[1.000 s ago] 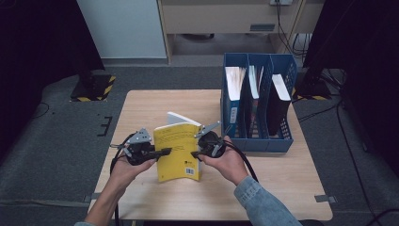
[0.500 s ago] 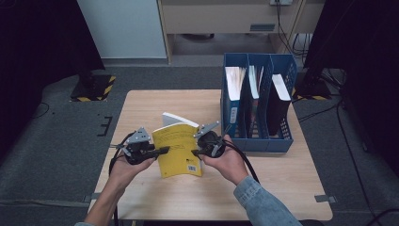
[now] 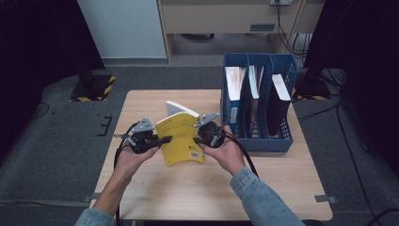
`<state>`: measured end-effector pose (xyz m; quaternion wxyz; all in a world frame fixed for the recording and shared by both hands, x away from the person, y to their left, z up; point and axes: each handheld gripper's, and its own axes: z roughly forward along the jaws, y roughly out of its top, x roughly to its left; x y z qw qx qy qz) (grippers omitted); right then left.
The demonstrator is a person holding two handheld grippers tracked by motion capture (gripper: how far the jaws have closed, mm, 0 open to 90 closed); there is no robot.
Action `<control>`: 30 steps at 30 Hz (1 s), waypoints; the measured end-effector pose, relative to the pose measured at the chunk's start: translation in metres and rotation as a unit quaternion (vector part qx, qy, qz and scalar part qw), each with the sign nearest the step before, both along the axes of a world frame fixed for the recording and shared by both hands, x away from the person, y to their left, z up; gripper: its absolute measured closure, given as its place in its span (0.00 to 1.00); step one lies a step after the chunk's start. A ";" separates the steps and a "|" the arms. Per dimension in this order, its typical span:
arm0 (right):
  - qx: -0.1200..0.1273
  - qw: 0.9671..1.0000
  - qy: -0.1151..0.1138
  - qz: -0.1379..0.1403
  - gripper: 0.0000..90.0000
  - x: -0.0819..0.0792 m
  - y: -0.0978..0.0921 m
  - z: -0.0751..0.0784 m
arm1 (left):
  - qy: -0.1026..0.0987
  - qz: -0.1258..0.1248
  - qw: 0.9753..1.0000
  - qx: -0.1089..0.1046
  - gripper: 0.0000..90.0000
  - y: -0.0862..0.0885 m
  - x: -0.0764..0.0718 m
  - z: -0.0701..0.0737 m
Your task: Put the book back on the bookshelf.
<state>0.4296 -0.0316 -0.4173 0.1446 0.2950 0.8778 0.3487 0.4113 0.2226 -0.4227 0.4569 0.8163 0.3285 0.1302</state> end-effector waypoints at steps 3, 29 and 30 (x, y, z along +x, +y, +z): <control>0.001 1.000 -0.003 0.001 0.78 0.001 -0.002 -0.003 | -0.002 -0.004 1.000 0.007 0.93 -0.002 0.000 0.000; -0.006 0.998 -0.018 0.054 0.57 -0.031 -0.007 0.005 | -0.012 -0.021 1.000 -0.003 0.87 -0.002 -0.037 -0.006; -0.008 0.998 -0.020 0.056 0.56 -0.032 -0.007 0.008 | -0.014 -0.021 1.000 -0.004 0.87 -0.001 -0.038 -0.006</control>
